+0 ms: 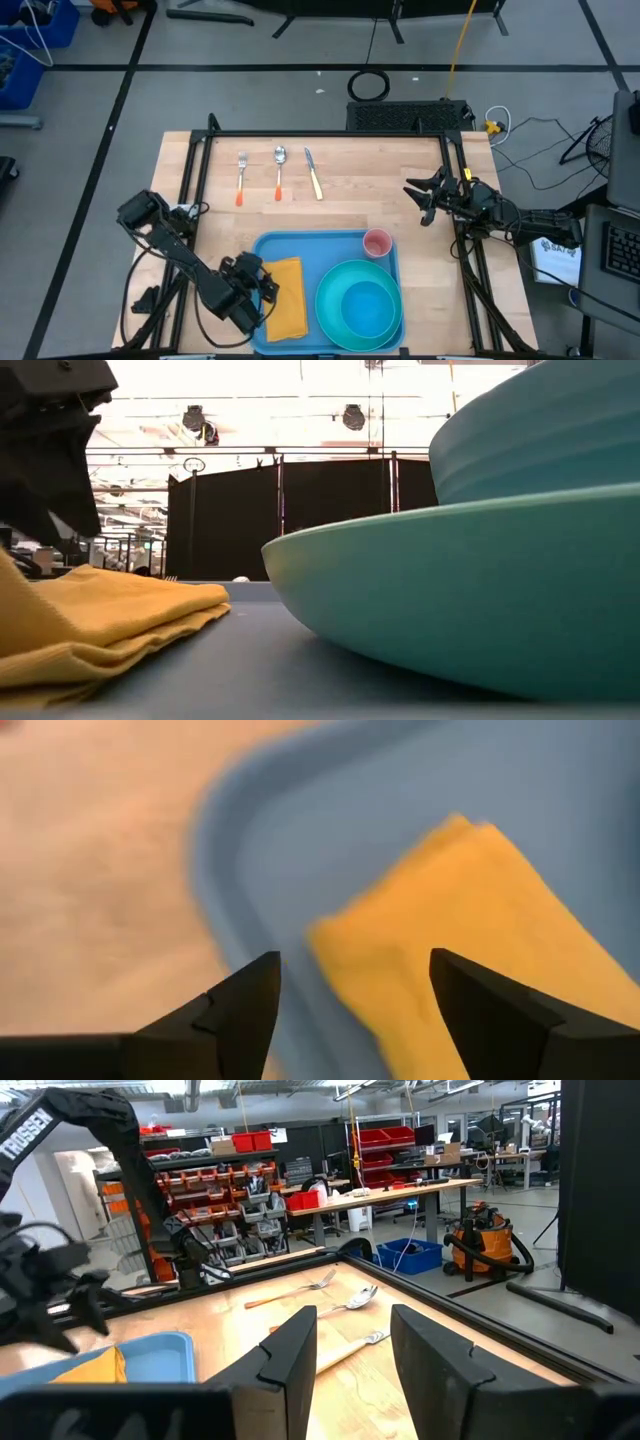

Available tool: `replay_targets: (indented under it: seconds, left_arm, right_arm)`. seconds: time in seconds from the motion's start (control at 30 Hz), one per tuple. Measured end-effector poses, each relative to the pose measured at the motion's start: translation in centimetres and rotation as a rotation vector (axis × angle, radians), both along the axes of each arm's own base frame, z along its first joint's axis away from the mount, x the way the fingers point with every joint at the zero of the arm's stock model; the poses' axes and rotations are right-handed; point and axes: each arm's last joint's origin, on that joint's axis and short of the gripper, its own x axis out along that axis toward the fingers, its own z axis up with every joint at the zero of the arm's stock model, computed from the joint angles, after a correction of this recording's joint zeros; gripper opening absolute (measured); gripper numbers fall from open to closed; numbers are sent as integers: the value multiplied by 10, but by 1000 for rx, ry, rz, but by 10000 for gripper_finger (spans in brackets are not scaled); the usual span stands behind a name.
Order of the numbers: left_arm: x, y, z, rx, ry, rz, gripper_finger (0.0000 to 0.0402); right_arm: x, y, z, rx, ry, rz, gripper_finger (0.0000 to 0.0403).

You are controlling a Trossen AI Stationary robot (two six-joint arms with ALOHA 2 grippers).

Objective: Set up tray
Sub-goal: Put the fork on the blue serving tray

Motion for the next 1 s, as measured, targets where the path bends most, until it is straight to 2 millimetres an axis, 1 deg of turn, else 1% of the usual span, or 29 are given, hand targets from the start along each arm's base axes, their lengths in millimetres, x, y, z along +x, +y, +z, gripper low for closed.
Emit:
replay_targets:
  seconds: [0.07, 0.17, 0.3, 0.37, 0.4, 0.47, 0.5, 0.57, 0.63, 0.7, 0.77, 0.87, 1.0]
  left_arm:
    - [-5, 8, 9, 36, 30, 14, 262]
    - [-14, 26, 27, 113, 81, 51, 262]
    - [-26, 62, 56, 178, 164, 214, 262]
    - [-29, 83, 69, 129, 208, 290, 262]
    - [-30, 96, 74, 86, 232, 282, 262]
    - [-32, 119, 81, 4, 209, 258, 262]
    - [-33, 132, 83, -10, 199, 261, 262]
    - [-40, 154, 85, -21, 206, 290, 262]
    - [-48, 175, 89, -1, 169, 341, 262]
    - [-55, 193, 93, 64, 105, 390, 262]
    - [-60, 207, 91, 76, 66, 412, 262]
    - [-61, 230, 85, -20, 27, 380, 262]
    - [-59, 263, 65, -200, -42, 304, 262]
  right_arm:
    - [0, 0, 0, 0, 0, 0, 123]
    - [0, 0, 0, 0, 0, 0, 123]
    - [0, 0, 0, 0, 0, 0, 123]
    - [0, 0, 0, 0, 0, 0, 123]
    - [0, 0, 0, 0, 0, 0, 123]
    - [0, 0, 0, 0, 0, 0, 123]
    - [0, 0, 0, 0, 0, 0, 123]
    - [0, 0, 0, 0, 0, 0, 123]
    - [0, 0, 0, 0, 0, 0, 123]
    - [0, 0, 0, 0, -1, 0, 123]
    - [0, 0, 0, 0, -1, 0, 123]
    - [0, 0, 0, -1, -1, 0, 123]
    - [0, 0, 0, 0, -1, 0, 123]
